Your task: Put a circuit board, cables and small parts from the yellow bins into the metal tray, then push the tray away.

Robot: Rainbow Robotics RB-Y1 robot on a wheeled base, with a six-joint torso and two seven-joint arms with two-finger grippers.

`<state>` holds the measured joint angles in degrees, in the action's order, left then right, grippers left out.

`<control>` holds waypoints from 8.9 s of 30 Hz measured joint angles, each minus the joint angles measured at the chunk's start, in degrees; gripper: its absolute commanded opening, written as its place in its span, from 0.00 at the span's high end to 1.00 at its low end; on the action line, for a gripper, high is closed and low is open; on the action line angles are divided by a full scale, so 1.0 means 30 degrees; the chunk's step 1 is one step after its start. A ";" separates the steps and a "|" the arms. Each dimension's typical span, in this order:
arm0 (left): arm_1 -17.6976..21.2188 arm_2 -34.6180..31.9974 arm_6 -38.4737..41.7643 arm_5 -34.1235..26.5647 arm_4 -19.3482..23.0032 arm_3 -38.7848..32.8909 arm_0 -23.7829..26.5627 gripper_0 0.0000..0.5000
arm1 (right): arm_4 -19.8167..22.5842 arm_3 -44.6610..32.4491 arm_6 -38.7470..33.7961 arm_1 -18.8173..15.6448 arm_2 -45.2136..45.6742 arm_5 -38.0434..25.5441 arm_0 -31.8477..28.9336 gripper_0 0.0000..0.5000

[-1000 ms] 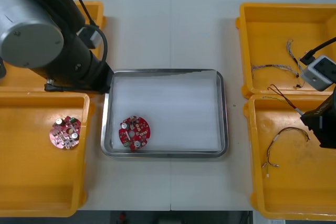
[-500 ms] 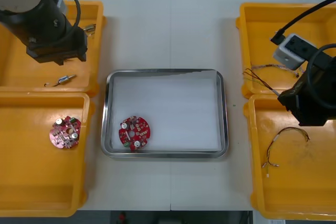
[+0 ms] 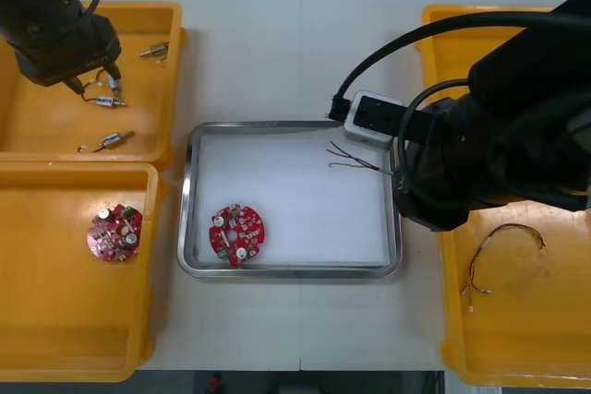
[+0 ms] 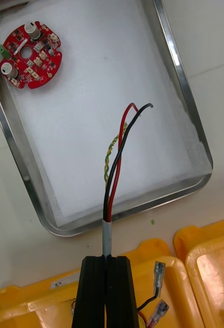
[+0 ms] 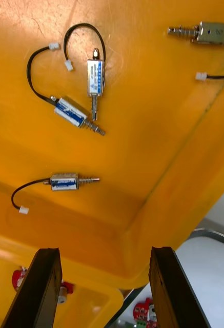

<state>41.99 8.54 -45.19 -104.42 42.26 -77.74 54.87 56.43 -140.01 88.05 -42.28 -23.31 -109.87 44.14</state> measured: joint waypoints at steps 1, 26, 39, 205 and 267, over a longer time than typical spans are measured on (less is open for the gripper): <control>0.0000 0.0000 0.0001 0.0278 -0.0014 0.0283 0.0000 0.00 | -0.0340 0.0180 0.0002 0.0269 -0.0418 0.0000 0.0121 1.00; -0.0097 0.0002 0.0012 0.8037 -0.1723 0.7964 0.0007 0.00 | -0.7170 0.7580 0.3800 0.2644 -1.1498 0.6988 0.0982 1.00; -0.0450 0.1306 0.0027 0.9622 -0.1711 0.8842 0.0007 0.00 | -0.7902 0.8673 0.4089 0.2644 -1.2545 0.8240 0.0984 0.00; -0.0498 0.3161 0.3363 0.2789 0.0909 0.3151 0.2623 0.00 | -1.0887 3.2497 1.0709 0.2863 1.2869 1.0372 0.3519 1.00; -0.1925 0.4501 -0.1052 1.5057 -0.1501 1.2239 0.2313 0.00 | -0.7475 0.7173 1.0370 0.4691 -0.0944 0.0122 0.0849 1.00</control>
<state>36.21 22.05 -48.34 -59.25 37.76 -41.03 61.80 34.01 -118.49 119.16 -28.21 -26.14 -109.50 46.68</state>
